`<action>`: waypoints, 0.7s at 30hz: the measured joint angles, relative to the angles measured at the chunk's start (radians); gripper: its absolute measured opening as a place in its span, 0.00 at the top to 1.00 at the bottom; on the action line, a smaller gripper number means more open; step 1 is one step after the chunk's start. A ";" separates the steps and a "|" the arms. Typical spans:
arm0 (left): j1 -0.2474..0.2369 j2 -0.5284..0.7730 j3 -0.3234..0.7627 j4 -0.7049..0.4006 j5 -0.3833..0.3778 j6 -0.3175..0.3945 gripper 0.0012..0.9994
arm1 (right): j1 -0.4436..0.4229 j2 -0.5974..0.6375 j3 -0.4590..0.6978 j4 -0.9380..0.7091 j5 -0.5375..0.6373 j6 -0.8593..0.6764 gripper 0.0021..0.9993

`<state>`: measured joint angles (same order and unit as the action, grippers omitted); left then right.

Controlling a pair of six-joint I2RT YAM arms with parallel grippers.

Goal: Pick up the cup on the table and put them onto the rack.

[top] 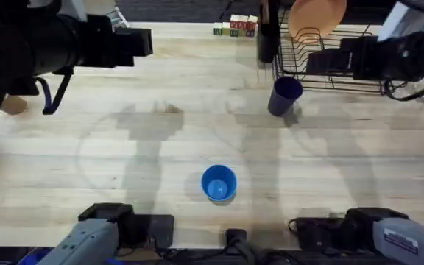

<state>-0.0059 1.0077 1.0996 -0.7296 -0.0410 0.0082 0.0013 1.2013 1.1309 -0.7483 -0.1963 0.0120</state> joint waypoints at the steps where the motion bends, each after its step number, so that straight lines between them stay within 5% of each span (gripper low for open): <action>1: 0.000 0.000 0.000 0.000 0.000 0.000 0.01 | 0.000 0.012 0.000 0.000 0.000 0.000 0.00; 21: 0.000 0.000 0.000 0.000 0.000 0.000 0.01 | 0.000 0.350 0.000 0.038 0.000 0.003 0.00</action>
<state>-0.0059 1.0077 1.0996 -0.7296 -0.0410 0.0082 0.0013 1.5514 1.1309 -0.7102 -0.1963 0.0151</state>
